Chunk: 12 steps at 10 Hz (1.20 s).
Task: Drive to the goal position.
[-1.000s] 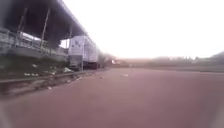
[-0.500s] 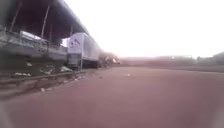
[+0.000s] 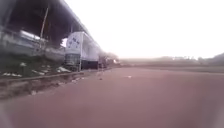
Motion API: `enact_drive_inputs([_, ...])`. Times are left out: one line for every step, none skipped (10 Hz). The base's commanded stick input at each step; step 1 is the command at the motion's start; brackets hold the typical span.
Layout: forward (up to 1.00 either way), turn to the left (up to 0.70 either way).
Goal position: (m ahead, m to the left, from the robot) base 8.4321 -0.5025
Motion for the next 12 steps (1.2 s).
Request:
enact_drive_inputs([0.7,-0.12])
enact_drive_inputs([0.7,0.0])
enact_drive_inputs([0.7,0.0])
enact_drive_inputs([0.7,0.0])
enact_drive_inputs([0.7,0.0])
enact_drive_inputs([0.7,0.0])
enact_drive_inputs([0.7,0.0])
enact_drive_inputs([0.7,0.0])
enact_drive_inputs([0.7,0.0])
enact_drive_inputs([0.7,-0.18])
enact_drive_inputs([0.7,-0.29])
enact_drive_inputs([0.7,-0.05])
